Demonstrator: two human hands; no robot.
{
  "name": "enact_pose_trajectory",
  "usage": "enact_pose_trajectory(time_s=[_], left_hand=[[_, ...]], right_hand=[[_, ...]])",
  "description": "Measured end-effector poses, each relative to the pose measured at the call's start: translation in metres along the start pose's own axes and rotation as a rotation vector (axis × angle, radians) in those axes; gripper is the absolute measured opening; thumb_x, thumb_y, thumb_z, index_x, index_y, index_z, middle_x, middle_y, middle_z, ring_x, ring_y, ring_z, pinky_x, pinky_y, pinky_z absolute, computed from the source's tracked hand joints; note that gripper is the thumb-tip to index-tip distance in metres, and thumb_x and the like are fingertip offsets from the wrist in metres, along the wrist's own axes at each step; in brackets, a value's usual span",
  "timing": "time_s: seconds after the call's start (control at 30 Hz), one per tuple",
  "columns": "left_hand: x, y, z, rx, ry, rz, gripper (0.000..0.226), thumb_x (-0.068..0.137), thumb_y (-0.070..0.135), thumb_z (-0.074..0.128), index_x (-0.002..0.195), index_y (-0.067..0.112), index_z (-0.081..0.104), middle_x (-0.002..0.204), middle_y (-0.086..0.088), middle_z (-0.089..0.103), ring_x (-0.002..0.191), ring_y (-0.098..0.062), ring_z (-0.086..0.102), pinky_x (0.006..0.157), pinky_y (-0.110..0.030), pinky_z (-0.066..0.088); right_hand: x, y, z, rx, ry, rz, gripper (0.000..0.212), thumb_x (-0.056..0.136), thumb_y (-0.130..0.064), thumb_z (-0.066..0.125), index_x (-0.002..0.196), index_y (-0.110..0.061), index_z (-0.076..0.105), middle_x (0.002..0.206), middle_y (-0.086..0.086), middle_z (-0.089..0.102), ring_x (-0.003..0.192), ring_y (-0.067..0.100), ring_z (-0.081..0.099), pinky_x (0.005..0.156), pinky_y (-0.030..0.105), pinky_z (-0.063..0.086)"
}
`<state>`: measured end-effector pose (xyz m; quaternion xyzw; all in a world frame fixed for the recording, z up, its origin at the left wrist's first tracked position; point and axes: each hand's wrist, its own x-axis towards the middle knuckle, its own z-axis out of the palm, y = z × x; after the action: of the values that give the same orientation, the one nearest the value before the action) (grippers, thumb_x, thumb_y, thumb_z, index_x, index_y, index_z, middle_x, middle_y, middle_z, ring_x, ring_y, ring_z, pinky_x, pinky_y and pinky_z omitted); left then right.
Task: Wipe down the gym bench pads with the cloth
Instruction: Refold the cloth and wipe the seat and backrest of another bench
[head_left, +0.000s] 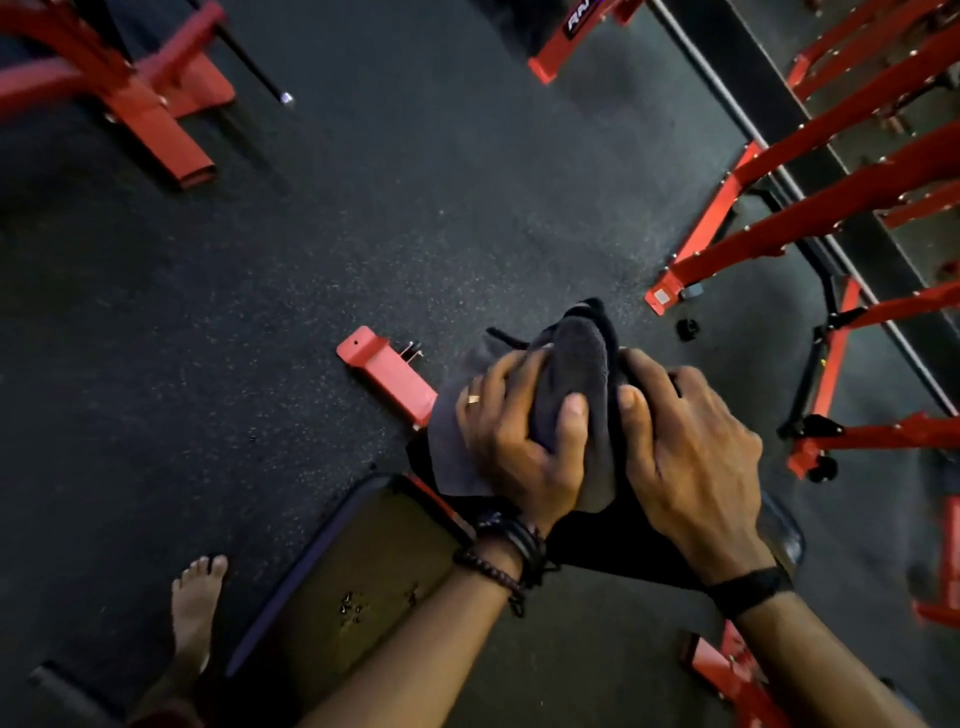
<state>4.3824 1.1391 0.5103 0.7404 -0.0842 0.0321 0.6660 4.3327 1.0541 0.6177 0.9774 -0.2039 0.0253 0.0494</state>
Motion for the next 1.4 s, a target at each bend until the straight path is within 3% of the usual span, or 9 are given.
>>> enact_pose_trajectory(time_s=[0.13, 0.3, 0.57, 0.67, 0.77, 0.87, 1.03, 1.2, 1.4], left_hand=[[-0.001, -0.059, 0.001, -0.018, 0.043, 0.025, 0.061, 0.099, 0.047, 0.030, 0.104, 0.001, 0.070, 0.098, -0.011, 0.068, 0.087, -0.030, 0.061, 0.077, -0.037, 0.046], [-0.011, -0.140, -0.001, 0.005, -0.050, -0.062, 0.053, 0.102, 0.048, 0.023, 0.113, 0.013, 0.061, 0.104, -0.015, 0.066, 0.094, -0.032, 0.062, 0.080, -0.044, 0.051], [-0.015, -0.210, -0.005, 0.104, -0.224, -0.223, 0.058, 0.099, 0.043, 0.030, 0.109, 0.003, 0.070, 0.110, -0.016, 0.070, 0.100, -0.035, 0.065, 0.088, -0.041, 0.050], [-0.010, -0.250, -0.002, 0.187, -0.373, -0.385, 0.055, 0.094, 0.042, 0.035, 0.109, 0.004, 0.071, 0.110, -0.016, 0.070, 0.101, -0.033, 0.064, 0.092, -0.039, 0.046], [-0.012, -0.275, 0.000, 0.205, -0.483, -0.674, 0.041, 0.090, 0.048, 0.049, 0.114, 0.021, 0.068, 0.116, -0.004, 0.069, 0.111, -0.026, 0.063, 0.096, -0.039, 0.050], [-0.008, -0.244, -0.004, 0.135, -0.338, -0.716, 0.052, 0.086, 0.059, 0.039, 0.102, 0.020, 0.069, 0.108, -0.009, 0.069, 0.100, -0.030, 0.063, 0.086, -0.043, 0.051], [0.001, -0.142, -0.006, -0.009, -0.188, -0.367, 0.049, 0.094, 0.045, 0.039, 0.088, 0.006, 0.068, 0.089, -0.011, 0.068, 0.087, -0.033, 0.059, 0.078, -0.049, 0.048], [0.007, -0.043, -0.008, -0.045, -0.104, -0.205, 0.047, 0.093, 0.043, 0.045, 0.103, 0.005, 0.069, 0.104, -0.010, 0.069, 0.097, -0.032, 0.061, 0.085, -0.046, 0.047], [0.009, 0.026, -0.001, -0.119, 0.084, -0.248, 0.043, 0.092, 0.045, 0.048, 0.103, 0.011, 0.072, 0.106, -0.001, 0.065, 0.098, -0.022, 0.061, 0.086, -0.041, 0.048]], right_hand=[[0.000, -0.005, 0.000, 0.009, 0.011, 0.017, 0.054, 0.103, -0.053, 0.018, 0.135, -0.025, 0.052, 0.098, 0.004, 0.057, 0.084, 0.025, 0.061, 0.059, 0.036, 0.047], [-0.002, -0.008, -0.002, 0.012, 0.016, 0.041, 0.055, 0.104, -0.051, 0.019, 0.134, -0.022, 0.055, 0.100, 0.003, 0.058, 0.085, 0.021, 0.060, 0.061, 0.030, 0.042], [-0.004, -0.012, -0.006, 0.024, 0.007, 0.071, 0.060, 0.103, -0.055, 0.016, 0.135, -0.023, 0.055, 0.105, 0.002, 0.060, 0.091, 0.019, 0.060, 0.063, 0.029, 0.040], [-0.001, -0.011, -0.002, 0.019, 0.007, 0.063, 0.060, 0.103, -0.054, 0.017, 0.135, -0.021, 0.056, 0.107, 0.003, 0.061, 0.093, 0.019, 0.060, 0.063, 0.029, 0.038], [-0.001, -0.010, 0.000, 0.014, 0.019, 0.060, 0.059, 0.103, -0.054, 0.018, 0.135, -0.022, 0.056, 0.108, 0.003, 0.062, 0.094, 0.019, 0.060, 0.063, 0.030, 0.041], [0.000, -0.010, 0.001, 0.015, 0.028, 0.040, 0.057, 0.104, -0.052, 0.019, 0.134, -0.020, 0.057, 0.104, 0.003, 0.061, 0.089, 0.018, 0.060, 0.061, 0.031, 0.043], [0.000, -0.010, 0.000, -0.010, 0.028, 0.028, 0.057, 0.104, -0.051, 0.019, 0.133, -0.021, 0.057, 0.098, 0.003, 0.059, 0.083, 0.019, 0.060, 0.060, 0.030, 0.043], [-0.001, -0.010, -0.001, -0.015, 0.022, 0.031, 0.057, 0.103, -0.054, 0.017, 0.133, -0.024, 0.055, 0.098, 0.003, 0.059, 0.084, 0.023, 0.062, 0.063, 0.035, 0.049], [-0.001, -0.006, -0.002, 0.016, -0.003, 0.027, 0.055, 0.102, -0.054, 0.013, 0.133, -0.029, 0.051, 0.096, 0.000, 0.058, 0.084, 0.020, 0.061, 0.066, 0.036, 0.047]])
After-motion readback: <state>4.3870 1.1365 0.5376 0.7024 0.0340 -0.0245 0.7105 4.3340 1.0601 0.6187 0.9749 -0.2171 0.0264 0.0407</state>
